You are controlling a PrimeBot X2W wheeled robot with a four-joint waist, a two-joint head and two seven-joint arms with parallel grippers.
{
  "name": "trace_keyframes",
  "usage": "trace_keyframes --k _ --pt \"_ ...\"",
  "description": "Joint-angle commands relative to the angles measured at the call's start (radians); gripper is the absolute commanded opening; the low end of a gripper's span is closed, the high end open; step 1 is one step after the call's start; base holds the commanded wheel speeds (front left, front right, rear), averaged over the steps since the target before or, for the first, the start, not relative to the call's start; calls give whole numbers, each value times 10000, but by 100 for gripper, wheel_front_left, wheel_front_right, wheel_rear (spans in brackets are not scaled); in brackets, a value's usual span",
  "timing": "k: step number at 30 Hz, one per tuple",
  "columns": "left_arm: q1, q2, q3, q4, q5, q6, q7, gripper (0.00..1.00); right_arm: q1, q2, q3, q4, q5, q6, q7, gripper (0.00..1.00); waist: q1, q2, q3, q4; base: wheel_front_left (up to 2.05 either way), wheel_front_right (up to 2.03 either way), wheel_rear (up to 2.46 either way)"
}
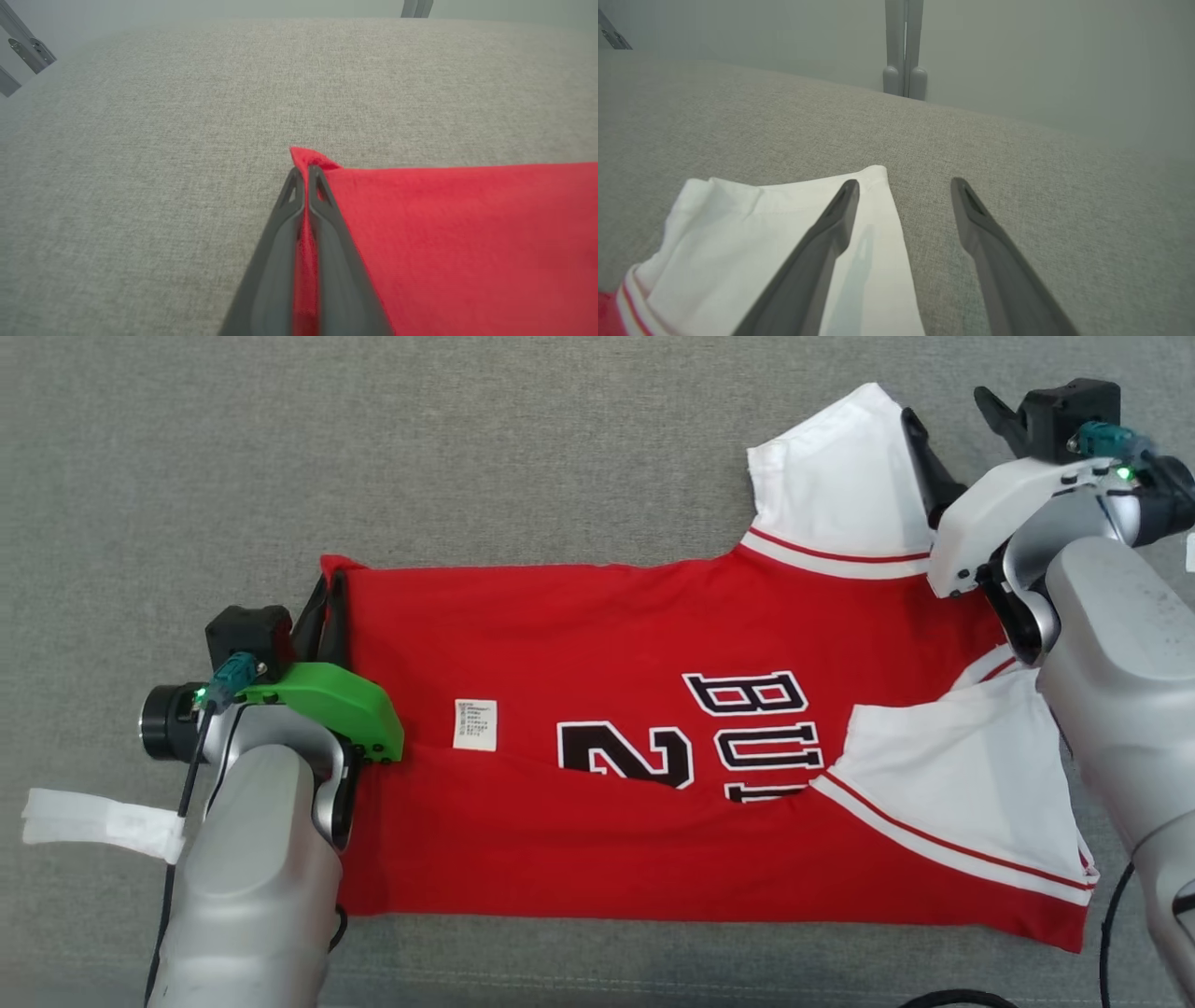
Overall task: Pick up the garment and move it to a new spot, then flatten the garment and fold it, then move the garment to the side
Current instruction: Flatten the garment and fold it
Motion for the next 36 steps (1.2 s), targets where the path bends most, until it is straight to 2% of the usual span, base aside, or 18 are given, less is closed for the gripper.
trace_keyframes --k 1,11,12,13,14,19,24,28,36 --pt "-140 18 -168 -131 -231 -45 11 0 -293 -99 81 227 26 -10 131 100 -1 0 200 399 0 0 0" --pt "-394 16 -1850 -726 -1555 355 11 0 -1436 -124 618 2164 679 -10 1461 100 -1 0 687 1015 0 0 0" --pt "-416 19 -1944 -749 -1642 419 11 0 -1433 -101 682 2234 706 -10 1438 84 -1 0 686 1024 0 0 0" --pt "-439 19 -1995 -779 -1695 447 11 0 -1470 -127 735 2231 740 -6 1232 40 -1 0 688 1014 0 0 0" --pt "-445 17 -2018 -806 -1726 505 11 0 -1501 -157 739 2271 829 -7 1095 1 -1 0 674 985 0 0 0" --pt "-253 29 -1746 -781 -1651 658 11 0 -1418 -264 930 2362 1062 -15 328 0 -1 0 372 709 0 0 0" --pt "-106 63 -1194 -687 -1309 632 10 0 -1279 -259 970 2228 1357 -13 -692 0 -1 0 -185 378 0 0 0" --pt "113 160 -810 -779 -1042 559 11 0 -910 -338 922 1792 1603 -13 -1081 0 -1 0 -758 165 0 0 0" --pt "1141 263 -198 -620 -693 268 11 0 1314 -336 -7 -675 1586 -13 -1124 0 -1 0 -2042 -204 0 0 0"
